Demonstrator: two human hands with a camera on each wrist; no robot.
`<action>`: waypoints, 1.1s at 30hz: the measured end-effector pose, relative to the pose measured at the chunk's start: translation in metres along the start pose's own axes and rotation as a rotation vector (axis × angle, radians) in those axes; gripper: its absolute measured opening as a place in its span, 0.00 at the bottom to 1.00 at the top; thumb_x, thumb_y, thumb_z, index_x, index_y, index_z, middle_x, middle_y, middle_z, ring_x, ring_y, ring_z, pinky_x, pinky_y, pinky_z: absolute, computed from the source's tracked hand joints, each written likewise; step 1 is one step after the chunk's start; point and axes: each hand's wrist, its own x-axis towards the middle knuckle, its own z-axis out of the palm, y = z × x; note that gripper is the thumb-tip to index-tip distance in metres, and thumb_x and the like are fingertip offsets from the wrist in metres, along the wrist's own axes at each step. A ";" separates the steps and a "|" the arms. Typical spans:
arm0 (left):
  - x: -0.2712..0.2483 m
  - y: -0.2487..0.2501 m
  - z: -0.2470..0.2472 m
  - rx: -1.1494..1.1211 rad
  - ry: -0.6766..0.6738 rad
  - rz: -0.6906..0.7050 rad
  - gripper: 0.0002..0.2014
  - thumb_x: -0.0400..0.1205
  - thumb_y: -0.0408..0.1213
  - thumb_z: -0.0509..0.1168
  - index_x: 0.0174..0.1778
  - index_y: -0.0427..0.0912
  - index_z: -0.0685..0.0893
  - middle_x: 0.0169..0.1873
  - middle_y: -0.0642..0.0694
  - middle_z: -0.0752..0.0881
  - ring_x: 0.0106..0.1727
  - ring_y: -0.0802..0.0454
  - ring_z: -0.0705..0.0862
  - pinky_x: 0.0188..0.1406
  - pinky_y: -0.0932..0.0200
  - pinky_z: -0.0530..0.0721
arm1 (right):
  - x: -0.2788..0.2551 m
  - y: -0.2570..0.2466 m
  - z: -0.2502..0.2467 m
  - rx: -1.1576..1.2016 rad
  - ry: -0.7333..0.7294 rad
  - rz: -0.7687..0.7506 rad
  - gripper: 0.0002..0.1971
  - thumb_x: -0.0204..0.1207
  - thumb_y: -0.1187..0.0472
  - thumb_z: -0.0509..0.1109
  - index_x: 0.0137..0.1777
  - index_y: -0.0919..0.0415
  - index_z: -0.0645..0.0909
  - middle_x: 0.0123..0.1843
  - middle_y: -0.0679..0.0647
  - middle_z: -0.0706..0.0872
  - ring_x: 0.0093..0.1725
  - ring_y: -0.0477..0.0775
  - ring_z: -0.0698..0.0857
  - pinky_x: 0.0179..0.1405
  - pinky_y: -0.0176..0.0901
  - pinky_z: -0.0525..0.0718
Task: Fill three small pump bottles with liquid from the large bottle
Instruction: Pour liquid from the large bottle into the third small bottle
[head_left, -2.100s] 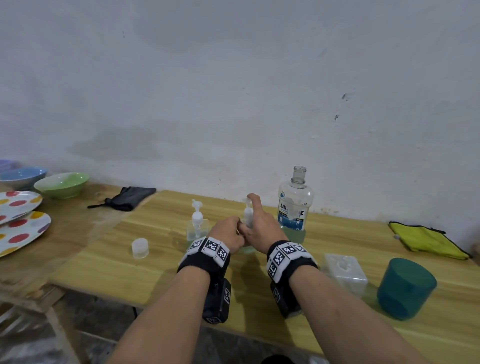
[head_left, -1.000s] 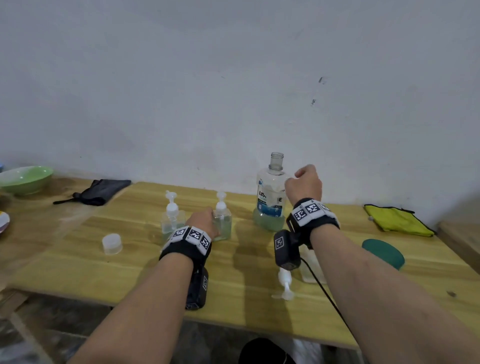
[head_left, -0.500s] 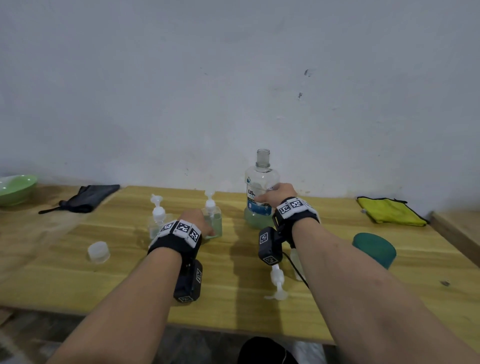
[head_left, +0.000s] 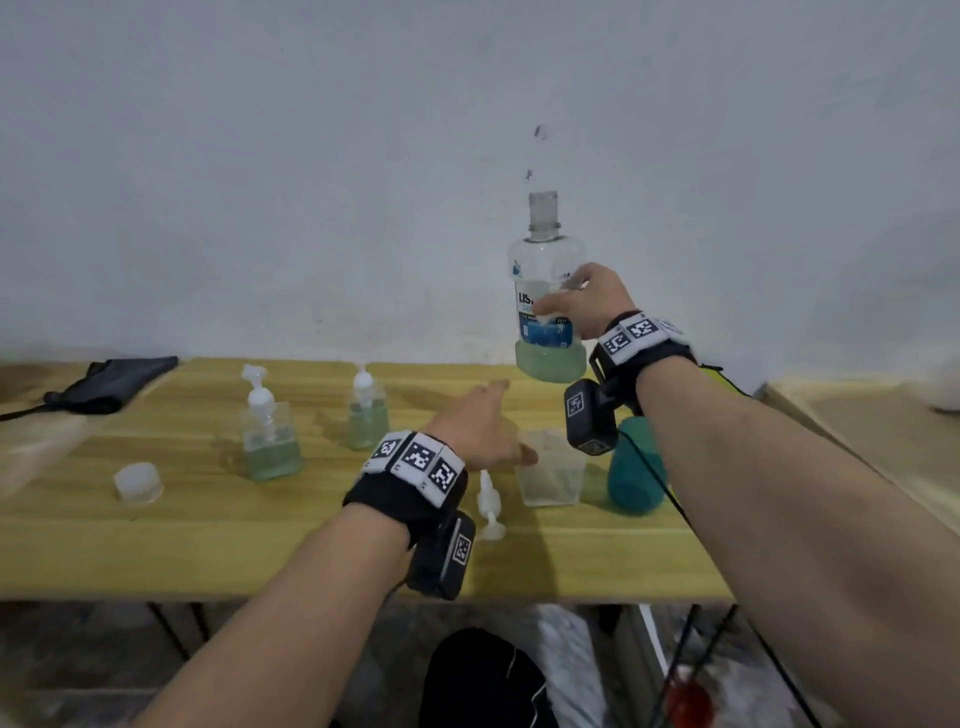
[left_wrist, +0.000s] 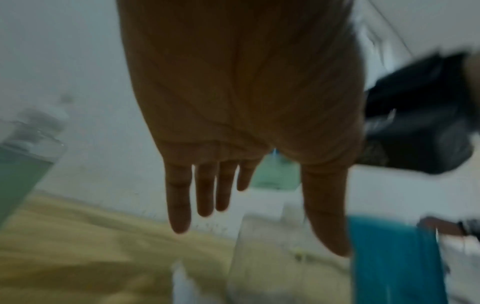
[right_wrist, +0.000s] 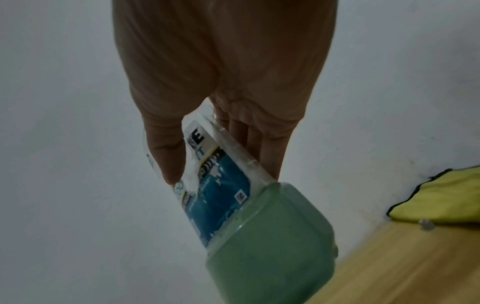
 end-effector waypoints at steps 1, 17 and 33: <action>0.004 0.004 0.010 0.010 -0.065 0.008 0.52 0.70 0.51 0.79 0.85 0.43 0.55 0.81 0.42 0.67 0.78 0.41 0.71 0.75 0.43 0.74 | 0.000 0.003 -0.007 -0.006 0.005 0.001 0.23 0.56 0.54 0.85 0.45 0.59 0.79 0.54 0.57 0.86 0.52 0.59 0.86 0.54 0.59 0.87; -0.008 -0.074 -0.027 -0.296 0.147 -0.090 0.40 0.64 0.41 0.84 0.70 0.44 0.73 0.62 0.49 0.82 0.61 0.47 0.83 0.63 0.48 0.82 | -0.011 0.004 0.004 -0.079 -0.228 -0.159 0.28 0.58 0.58 0.85 0.59 0.59 0.81 0.57 0.55 0.87 0.56 0.56 0.86 0.60 0.53 0.85; -0.056 -0.158 -0.027 -0.432 0.113 -0.182 0.39 0.65 0.34 0.83 0.70 0.44 0.72 0.61 0.48 0.79 0.62 0.47 0.81 0.55 0.56 0.81 | -0.059 0.010 0.087 -0.855 -0.482 -0.383 0.17 0.64 0.53 0.79 0.48 0.45 0.76 0.49 0.47 0.86 0.47 0.54 0.85 0.44 0.45 0.84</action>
